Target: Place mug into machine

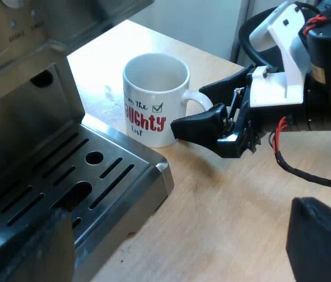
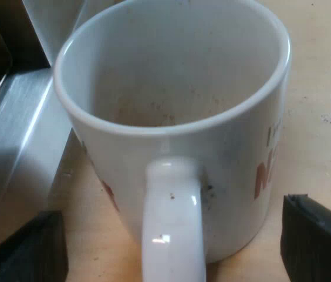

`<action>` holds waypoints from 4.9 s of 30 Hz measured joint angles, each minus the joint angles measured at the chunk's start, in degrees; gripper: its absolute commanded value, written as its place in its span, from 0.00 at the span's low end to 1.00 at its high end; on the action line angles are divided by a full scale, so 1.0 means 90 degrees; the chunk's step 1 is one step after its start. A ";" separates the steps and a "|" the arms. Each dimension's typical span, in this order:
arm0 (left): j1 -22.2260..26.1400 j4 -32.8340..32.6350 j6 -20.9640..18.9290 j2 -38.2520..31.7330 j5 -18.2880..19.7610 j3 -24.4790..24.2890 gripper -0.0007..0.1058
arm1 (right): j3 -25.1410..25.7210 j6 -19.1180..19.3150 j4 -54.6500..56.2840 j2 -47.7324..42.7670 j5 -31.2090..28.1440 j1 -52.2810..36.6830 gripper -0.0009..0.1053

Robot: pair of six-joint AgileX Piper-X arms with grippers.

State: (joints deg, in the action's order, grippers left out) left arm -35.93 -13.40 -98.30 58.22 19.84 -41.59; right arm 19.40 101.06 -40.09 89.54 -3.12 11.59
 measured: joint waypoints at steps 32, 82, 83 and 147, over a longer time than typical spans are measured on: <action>0.0000 -0.0537 -0.0248 -0.0994 -0.0138 0.0000 0.73 | -0.0014 0.0484 0.0766 -0.0713 -0.0779 0.0462 0.01; 0.0000 -0.3057 -0.0798 -0.4860 -0.0901 0.1287 0.73 | -0.0045 -0.0101 0.5736 -0.6271 -0.1732 0.4510 0.01; 0.0000 -0.2975 -0.0800 -0.4860 -0.0901 0.1323 0.73 | -0.0045 -0.0105 0.5631 -0.6175 -0.1732 0.4510 0.01; 0.0000 -0.0110 -0.0510 -0.4839 -0.1552 0.3148 0.73 | 0.2666 -0.0165 0.1651 0.0577 -0.1665 0.4062 0.01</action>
State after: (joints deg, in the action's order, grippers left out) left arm -35.93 -14.39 -102.89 14.67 5.87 -13.26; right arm 43.39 99.57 -25.23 94.73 -18.11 48.16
